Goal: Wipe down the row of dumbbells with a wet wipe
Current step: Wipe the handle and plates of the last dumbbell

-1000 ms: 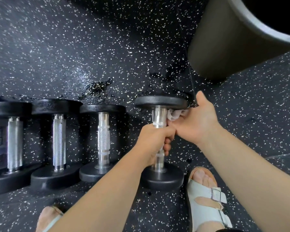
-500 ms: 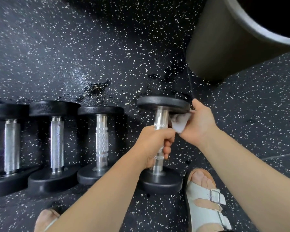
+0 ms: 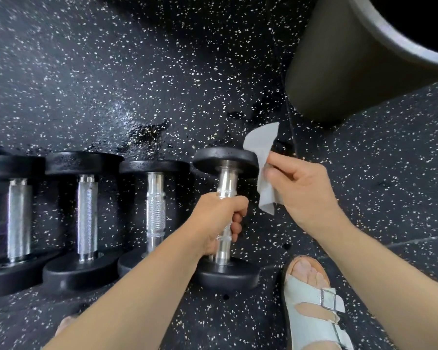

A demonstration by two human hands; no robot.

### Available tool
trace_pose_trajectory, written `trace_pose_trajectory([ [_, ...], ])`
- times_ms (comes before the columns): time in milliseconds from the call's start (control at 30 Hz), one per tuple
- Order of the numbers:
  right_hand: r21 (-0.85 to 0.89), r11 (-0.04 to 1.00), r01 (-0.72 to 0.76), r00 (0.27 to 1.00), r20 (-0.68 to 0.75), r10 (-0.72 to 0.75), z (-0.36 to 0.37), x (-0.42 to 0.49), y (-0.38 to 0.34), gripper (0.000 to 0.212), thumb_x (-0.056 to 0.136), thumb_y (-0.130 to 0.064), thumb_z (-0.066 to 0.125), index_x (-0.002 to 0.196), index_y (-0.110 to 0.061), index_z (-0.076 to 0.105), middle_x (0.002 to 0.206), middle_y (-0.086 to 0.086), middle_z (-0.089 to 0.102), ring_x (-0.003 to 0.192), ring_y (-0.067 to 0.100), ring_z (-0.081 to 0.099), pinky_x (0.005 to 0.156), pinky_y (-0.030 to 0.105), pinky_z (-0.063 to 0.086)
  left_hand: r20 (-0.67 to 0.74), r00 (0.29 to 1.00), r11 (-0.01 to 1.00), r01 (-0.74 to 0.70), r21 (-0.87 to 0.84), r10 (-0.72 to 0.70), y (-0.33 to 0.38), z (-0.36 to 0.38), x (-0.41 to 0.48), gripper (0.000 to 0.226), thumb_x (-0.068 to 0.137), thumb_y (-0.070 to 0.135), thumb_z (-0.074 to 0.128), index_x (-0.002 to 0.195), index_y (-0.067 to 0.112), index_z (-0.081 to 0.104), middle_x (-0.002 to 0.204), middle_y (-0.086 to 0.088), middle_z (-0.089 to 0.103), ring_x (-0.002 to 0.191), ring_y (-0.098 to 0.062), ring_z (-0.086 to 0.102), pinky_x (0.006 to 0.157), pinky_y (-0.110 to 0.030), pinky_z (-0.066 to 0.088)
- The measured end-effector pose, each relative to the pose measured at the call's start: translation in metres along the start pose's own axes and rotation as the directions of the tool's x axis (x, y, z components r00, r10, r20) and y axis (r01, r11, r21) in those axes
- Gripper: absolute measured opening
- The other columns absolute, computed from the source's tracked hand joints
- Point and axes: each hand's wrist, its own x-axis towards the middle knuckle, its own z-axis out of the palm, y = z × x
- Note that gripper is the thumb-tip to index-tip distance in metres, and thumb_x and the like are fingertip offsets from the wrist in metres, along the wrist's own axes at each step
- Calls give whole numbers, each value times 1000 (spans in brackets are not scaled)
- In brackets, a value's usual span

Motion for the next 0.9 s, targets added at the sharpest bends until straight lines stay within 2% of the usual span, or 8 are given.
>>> trace_pose_trajectory([
  [133,-123,979,165,986,-11,-168,-1,3,0,17,81,13,49,64,12,52,56,15,37,56,23,29,51,26,24,9,1000,998,0,58,0,0,1,0,14,76,0,59,69,8,52,51,-3,45,41,-14,38,44,-24,34],
  [267,-245,854,459,888,134,-440,17,17,-19,29,78,7,46,55,-8,37,56,1,30,53,12,29,50,22,24,-87,991,989,-88,116,98,-3,6,1,12,78,0,59,70,4,52,46,-4,45,36,-16,38,39,-23,35],
  [400,-428,701,571,821,273,-502,42,34,-24,22,76,1,45,60,-14,41,59,2,39,57,25,46,53,34,43,-136,987,995,-72,73,82,-5,9,3,16,84,6,61,73,6,50,47,-3,44,37,-15,37,38,-23,33],
  [467,-366,750,551,833,281,-476,39,34,-19,21,82,2,49,67,-5,61,66,6,59,66,26,58,59,40,50,-116,989,996,-81,48,86,-5,8,2,19,86,9,64,74,7,50,47,-3,44,38,-15,38,39,-23,33],
  [567,22,950,313,929,201,-311,20,24,-21,25,87,5,56,106,-1,71,104,6,73,99,16,69,86,33,55,-31,993,993,-109,45,111,-4,7,1,17,86,12,69,82,6,53,45,-1,45,36,-14,38,39,-23,34],
  [700,269,961,64,992,87,-90,-10,7,-10,32,87,8,55,100,-14,74,81,2,73,71,10,62,60,20,50,77,994,991,-88,102,81,-3,3,0,19,83,15,72,87,8,55,47,2,48,37,-12,39,38,-23,37],
  [833,270,963,11,998,54,-27,-25,-3,-5,30,85,6,60,94,-17,75,88,8,73,79,16,62,69,25,52,97,993,982,-80,170,64,-2,3,-3,19,83,18,73,82,12,56,49,3,48,39,-11,40,41,-23,38],
  [900,230,973,5,995,98,-28,-25,-1,-10,28,86,8,58,96,-12,75,84,14,72,74,15,59,62,21,49,81,992,958,-119,262,102,1,3,-3,24,83,19,74,76,14,52,51,1,48,40,-12,40,43,-24,39],
])
